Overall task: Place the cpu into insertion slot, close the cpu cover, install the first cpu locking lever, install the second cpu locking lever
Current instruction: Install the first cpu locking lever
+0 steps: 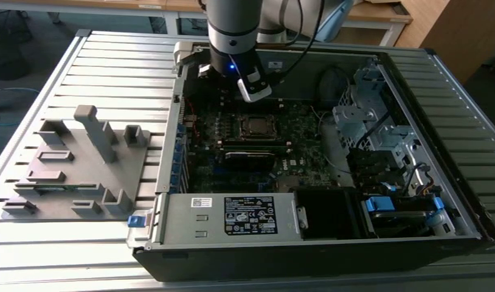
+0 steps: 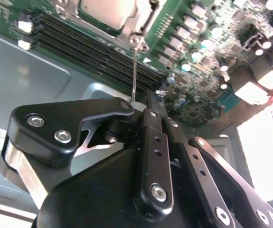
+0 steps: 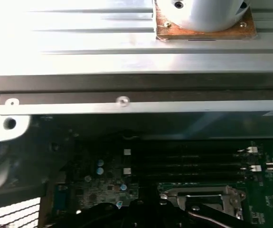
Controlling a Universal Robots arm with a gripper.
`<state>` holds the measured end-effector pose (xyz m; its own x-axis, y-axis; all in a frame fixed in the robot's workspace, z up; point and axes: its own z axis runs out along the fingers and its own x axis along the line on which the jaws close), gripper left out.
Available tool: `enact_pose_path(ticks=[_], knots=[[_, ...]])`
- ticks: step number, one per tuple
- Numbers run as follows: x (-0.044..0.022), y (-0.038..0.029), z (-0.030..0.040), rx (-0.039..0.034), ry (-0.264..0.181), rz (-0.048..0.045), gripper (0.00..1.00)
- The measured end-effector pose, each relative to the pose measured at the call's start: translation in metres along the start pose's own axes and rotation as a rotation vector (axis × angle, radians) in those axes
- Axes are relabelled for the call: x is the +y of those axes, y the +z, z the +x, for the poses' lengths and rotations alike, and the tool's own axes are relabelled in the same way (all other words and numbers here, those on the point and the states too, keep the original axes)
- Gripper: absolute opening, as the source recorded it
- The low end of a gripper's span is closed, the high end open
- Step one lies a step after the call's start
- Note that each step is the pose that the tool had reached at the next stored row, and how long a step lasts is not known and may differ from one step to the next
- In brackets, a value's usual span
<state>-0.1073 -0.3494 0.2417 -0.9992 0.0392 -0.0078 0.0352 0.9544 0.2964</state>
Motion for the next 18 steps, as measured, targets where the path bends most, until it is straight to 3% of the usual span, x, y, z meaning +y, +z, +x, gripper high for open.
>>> enact_pose_path(ticks=[8,18], knots=[[0.0005,0.0005,-0.0166,0.0,0.0,0.0,0.1],[0.0007,0.001,-0.026,0.0001,0.0,0.0,0.1]])
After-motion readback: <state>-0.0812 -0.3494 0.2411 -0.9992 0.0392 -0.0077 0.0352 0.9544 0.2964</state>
